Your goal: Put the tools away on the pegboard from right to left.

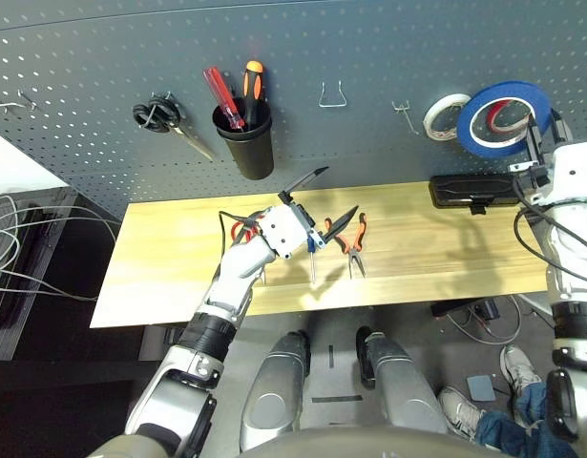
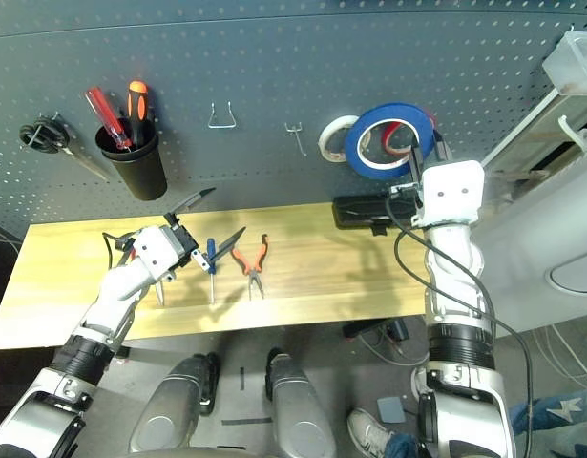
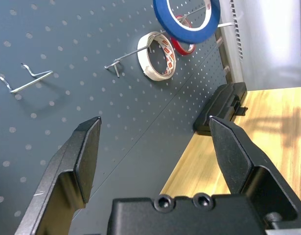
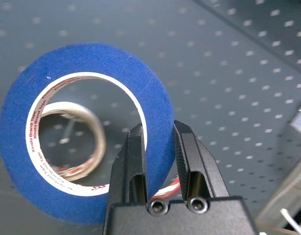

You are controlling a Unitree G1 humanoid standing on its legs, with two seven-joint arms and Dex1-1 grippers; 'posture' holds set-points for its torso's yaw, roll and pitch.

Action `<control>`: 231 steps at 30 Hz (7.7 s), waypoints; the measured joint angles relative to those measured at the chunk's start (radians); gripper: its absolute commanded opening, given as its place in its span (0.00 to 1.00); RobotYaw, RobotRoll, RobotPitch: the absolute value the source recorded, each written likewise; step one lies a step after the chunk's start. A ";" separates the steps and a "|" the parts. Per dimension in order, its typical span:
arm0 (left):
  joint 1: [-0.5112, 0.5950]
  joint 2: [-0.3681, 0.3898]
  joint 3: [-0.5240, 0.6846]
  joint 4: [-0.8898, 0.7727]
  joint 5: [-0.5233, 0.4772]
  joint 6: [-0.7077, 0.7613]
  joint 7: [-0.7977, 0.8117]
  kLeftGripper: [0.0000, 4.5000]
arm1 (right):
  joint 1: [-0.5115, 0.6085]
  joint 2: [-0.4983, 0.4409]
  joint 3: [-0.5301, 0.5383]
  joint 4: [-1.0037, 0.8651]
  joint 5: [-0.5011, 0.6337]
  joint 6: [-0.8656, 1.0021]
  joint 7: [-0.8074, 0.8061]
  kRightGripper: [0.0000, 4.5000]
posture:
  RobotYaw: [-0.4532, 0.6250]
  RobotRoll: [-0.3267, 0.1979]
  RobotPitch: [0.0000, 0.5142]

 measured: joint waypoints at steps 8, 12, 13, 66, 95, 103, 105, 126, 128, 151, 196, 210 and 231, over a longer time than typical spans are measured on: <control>0.020 0.002 0.000 -0.002 0.003 0.000 0.016 1.00 | 0.056 0.042 0.048 -0.018 0.012 -0.002 0.080 0.15 | 0.51 0.62 0.38; 0.023 0.002 0.000 -0.002 0.009 0.000 0.019 1.00 | 0.051 0.056 0.050 -0.038 0.027 -0.002 0.097 0.15 | 0.51 0.62 0.39; 0.023 0.002 0.000 -0.002 0.010 0.000 0.020 1.00 | 0.048 0.056 0.051 -0.043 0.029 -0.002 0.103 0.15 | 0.51 0.62 0.39; 0.001 0.003 -0.019 0.047 0.092 0.397 0.037 1.00 | 0.103 0.230 0.139 0.127 0.125 0.370 0.224 1.00 | 0.52 0.62 0.50; 0.037 0.021 -0.016 -0.140 0.186 0.854 0.095 1.00 | -0.238 0.409 0.130 0.430 0.180 0.883 0.092 0.91 | 0.61 0.62 0.69; 0.037 0.029 0.002 -0.178 0.170 0.855 0.098 1.00 | -0.291 0.404 0.131 0.523 0.172 0.875 0.077 0.29 | 0.61 0.62 0.64; 0.037 0.032 0.002 -0.176 0.168 0.850 0.100 1.00 | -0.301 0.402 0.129 0.536 0.172 0.867 0.082 0.13 | 0.60 0.62 0.61; 0.200 0.064 0.059 -0.304 -0.053 0.412 -0.046 1.00 | -0.059 0.325 0.158 -0.245 0.298 1.123 0.269 0.06 | 0.54 0.62 0.40; 0.206 0.060 0.059 -0.317 -0.075 0.384 -0.063 1.00 | -0.061 0.319 0.155 -0.289 0.320 1.128 0.284 0.06 | 0.54 0.62 0.40; 0.093 0.034 0.092 -0.395 -0.133 0.373 -0.056 1.00 | -0.369 0.338 0.032 -0.370 0.534 1.067 0.270 0.06 | 0.54 0.62 0.40; -0.019 -0.021 0.091 -0.445 -0.151 0.496 0.013 1.00 | -0.705 0.531 -0.008 0.273 0.412 0.238 0.143 0.06 | 0.64 0.62 0.58; 0.001 0.006 0.096 -0.494 -0.158 0.547 0.012 1.00 | -0.706 0.565 0.007 0.334 0.365 0.072 0.134 0.06 | 0.67 0.62 0.65; 0.033 0.010 0.095 -0.535 -0.157 0.586 0.014 1.00 | -0.650 0.577 0.012 0.382 0.328 0.016 0.130 0.06 | 0.66 0.62 0.66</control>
